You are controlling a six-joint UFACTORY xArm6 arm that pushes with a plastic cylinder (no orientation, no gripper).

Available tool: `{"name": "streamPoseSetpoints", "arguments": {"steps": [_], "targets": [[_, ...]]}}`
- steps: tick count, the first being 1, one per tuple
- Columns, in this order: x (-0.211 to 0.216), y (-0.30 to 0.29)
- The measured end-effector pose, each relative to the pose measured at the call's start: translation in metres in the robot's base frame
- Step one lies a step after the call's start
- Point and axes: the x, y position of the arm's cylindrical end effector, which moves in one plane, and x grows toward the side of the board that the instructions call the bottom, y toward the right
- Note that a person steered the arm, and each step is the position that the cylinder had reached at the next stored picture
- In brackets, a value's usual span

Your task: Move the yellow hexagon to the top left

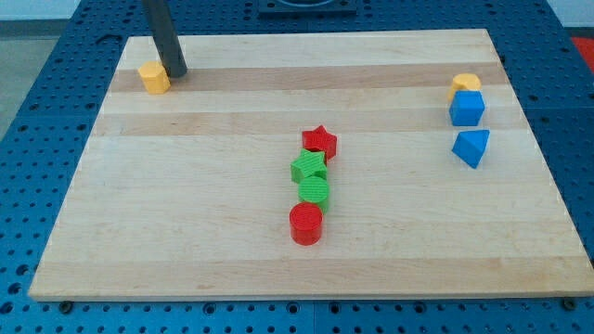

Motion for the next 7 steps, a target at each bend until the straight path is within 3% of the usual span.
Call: {"name": "streamPoseSetpoints", "arguments": {"steps": [1, 2, 4, 6, 7], "targets": [[0.035, 0.017], [0.047, -0.001], [-0.009, -0.037], [0.008, -0.062], [-0.006, -0.081]]}}
